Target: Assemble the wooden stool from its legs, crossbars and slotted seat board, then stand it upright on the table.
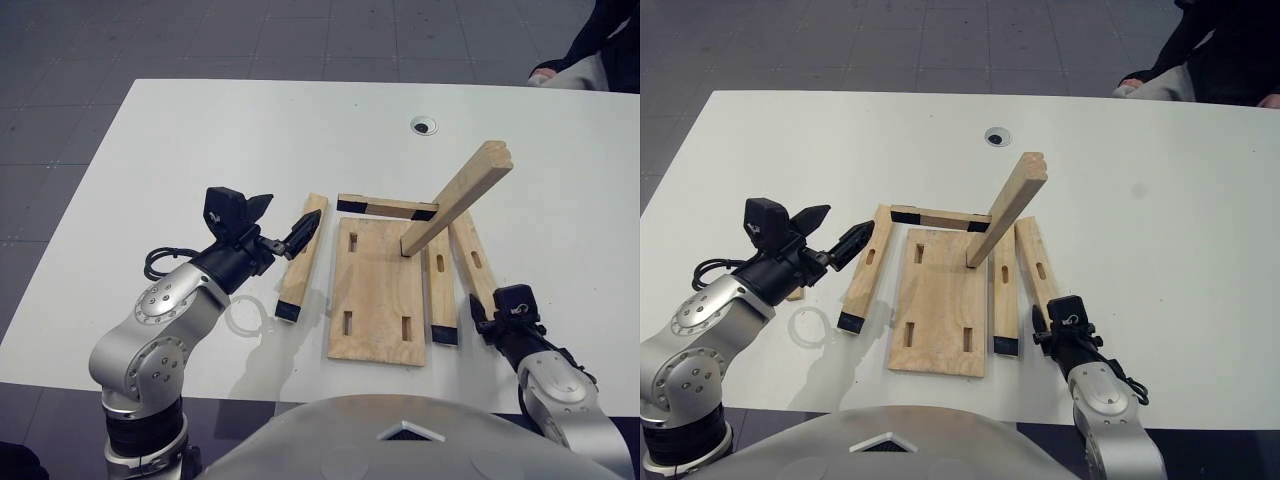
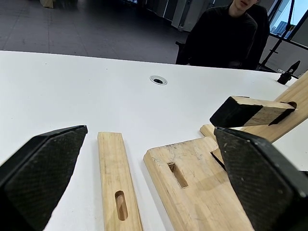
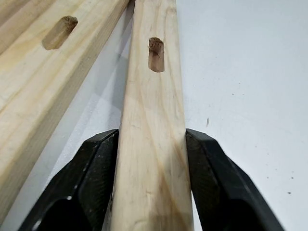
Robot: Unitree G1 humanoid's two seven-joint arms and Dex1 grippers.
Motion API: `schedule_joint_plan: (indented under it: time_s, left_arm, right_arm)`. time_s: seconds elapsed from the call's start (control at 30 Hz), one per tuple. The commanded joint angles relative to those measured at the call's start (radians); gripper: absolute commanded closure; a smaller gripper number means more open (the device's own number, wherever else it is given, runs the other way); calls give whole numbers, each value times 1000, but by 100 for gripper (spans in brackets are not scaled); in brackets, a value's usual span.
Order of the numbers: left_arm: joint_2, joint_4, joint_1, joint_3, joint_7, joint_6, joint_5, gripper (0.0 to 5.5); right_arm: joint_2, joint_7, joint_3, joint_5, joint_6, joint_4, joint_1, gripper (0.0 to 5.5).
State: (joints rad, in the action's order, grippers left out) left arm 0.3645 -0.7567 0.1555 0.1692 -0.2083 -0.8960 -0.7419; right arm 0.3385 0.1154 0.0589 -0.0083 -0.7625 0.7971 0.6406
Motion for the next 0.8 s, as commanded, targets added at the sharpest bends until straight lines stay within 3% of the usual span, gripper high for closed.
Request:
schedule_joint_plan:
  time_s: [0.03,0.27,0.4,0.5,0.63,0.8]
  left_arm:
    - [11,-9,4,4,15,-13,-5,61]
    - [19,6,5,13,7,-10,-2,61]
    - [41,40,9,56,-91,13,-79,61]
    - [89,97,23,118,-265,50,-178,61]
    - [143,204,27,207,-467,90,-300,61]
    - [176,313,39,201,-688,127,-349,61]
  right_arm:
    - [13,6,-6,-18,-36,-12,25,336]
    - [-12,24,-34,7,-24,-3,-2,336]
    - [-26,22,-241,75,-12,31,-185,336]
    - [-38,17,-389,151,-5,68,-336,336]
    - [-87,30,-557,363,-23,96,-490,336]
    - [-100,122,-660,885,36,150,-524,336]
